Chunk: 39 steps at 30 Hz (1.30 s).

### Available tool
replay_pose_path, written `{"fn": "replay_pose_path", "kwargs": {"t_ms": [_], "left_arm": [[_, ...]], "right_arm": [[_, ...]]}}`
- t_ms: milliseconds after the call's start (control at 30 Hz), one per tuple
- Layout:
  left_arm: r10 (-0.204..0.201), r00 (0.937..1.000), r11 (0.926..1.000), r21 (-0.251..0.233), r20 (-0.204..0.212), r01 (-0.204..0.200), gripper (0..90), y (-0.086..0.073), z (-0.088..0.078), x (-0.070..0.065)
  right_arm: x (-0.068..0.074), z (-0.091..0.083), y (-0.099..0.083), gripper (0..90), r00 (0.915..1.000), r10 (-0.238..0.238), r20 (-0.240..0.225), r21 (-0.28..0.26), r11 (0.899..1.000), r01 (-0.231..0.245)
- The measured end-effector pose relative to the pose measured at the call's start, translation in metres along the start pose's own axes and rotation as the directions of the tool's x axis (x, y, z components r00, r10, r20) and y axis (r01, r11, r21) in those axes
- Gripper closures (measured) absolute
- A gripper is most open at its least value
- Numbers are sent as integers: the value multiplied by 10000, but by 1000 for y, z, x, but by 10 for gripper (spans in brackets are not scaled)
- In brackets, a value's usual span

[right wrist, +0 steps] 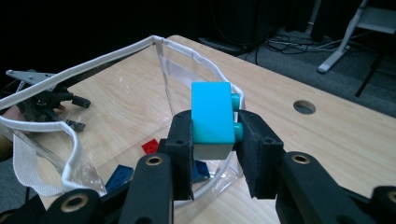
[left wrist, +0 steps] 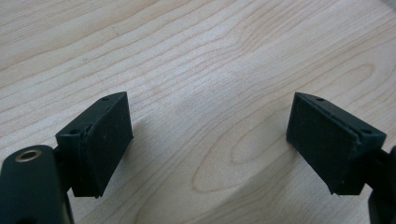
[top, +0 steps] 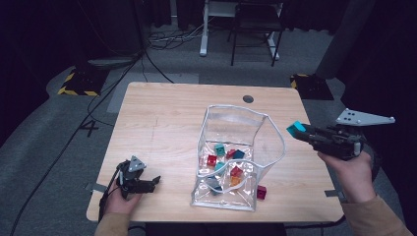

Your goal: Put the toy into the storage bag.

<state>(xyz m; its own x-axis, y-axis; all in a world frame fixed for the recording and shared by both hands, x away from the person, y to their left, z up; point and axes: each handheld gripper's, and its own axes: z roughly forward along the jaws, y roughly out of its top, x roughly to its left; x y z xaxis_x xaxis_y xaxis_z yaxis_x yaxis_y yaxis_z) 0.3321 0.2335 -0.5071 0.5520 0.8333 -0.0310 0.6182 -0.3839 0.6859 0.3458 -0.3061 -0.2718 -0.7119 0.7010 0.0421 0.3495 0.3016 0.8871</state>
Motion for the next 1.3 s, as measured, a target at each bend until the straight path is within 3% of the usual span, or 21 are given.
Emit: {"fn": "replay_pose_path", "kwargs": {"t_ms": [533,867,1133,1300], "left_arm": [[-4,10000,10000,-48,-28,4,145,0,0,0],[-27,10000,10000,-54,-25,27,145,0,0,0],[-31,10000,10000,-40,-18,31,145,0,0,0],[-34,10000,10000,-41,-20,34,145,0,0,0]], "right_arm": [[23,64,39,669,9926,-666,-1013,345,9969,704],[26,100,50,669,9905,-520,-1272,536,9968,592],[31,125,50,669,9896,-538,-1332,1188,9904,699],[33,140,47,669,9894,-488,-1370,1924,9785,749]]}}
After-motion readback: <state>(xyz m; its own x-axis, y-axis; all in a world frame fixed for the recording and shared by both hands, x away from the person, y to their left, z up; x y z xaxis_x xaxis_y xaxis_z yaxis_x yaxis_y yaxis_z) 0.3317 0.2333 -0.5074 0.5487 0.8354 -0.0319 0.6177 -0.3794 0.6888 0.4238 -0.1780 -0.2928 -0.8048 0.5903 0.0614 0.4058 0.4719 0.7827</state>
